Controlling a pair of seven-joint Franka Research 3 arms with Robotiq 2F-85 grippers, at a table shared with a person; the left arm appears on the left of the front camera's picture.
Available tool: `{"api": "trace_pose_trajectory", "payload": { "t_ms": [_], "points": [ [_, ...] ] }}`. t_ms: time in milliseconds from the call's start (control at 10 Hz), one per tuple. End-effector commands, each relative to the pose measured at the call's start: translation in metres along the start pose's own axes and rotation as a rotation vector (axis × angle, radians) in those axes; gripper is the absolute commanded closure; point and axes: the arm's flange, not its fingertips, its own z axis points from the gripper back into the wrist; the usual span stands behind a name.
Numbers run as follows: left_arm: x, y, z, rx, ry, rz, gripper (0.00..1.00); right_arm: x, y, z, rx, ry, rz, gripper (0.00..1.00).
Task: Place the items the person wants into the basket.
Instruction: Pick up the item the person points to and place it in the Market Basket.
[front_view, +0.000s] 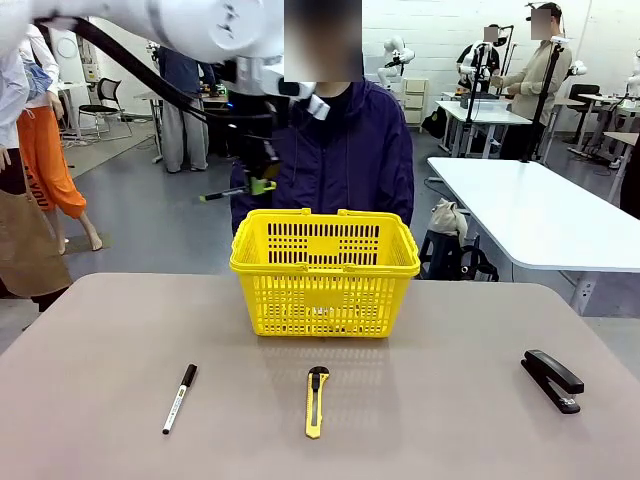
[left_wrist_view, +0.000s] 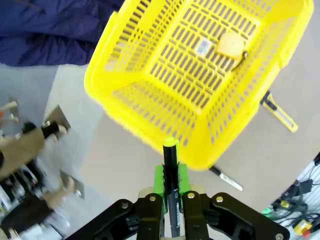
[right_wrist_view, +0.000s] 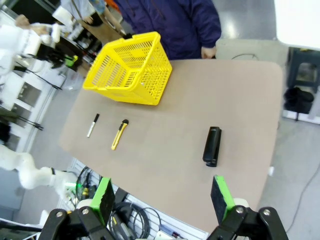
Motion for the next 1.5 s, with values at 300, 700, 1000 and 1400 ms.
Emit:
{"api": "trace_pose_trajectory", "payload": {
  "t_ms": [300,700,1000,1400],
  "points": [
    [0.035,0.001,-0.079,-0.018,-0.154,-0.063,0.88,0.0,0.001,-0.002,0.026,-0.015,0.011,0.0],
    [0.042,-0.003,-0.115,-0.109,-0.149,-0.093,0.88,0.0,0.001,-0.002,0.026,-0.015,0.011,0.0],
    [0.046,-0.004,-0.113,-0.08,-0.13,-0.074,0.88,0.0,0.001,-0.002,0.026,-0.015,0.011,0.0],
    [0.046,-0.004,-0.113,-0.08,-0.13,-0.074,0.88,0.0,0.001,-0.002,0.026,-0.015,0.011,0.0]
  ]
}}
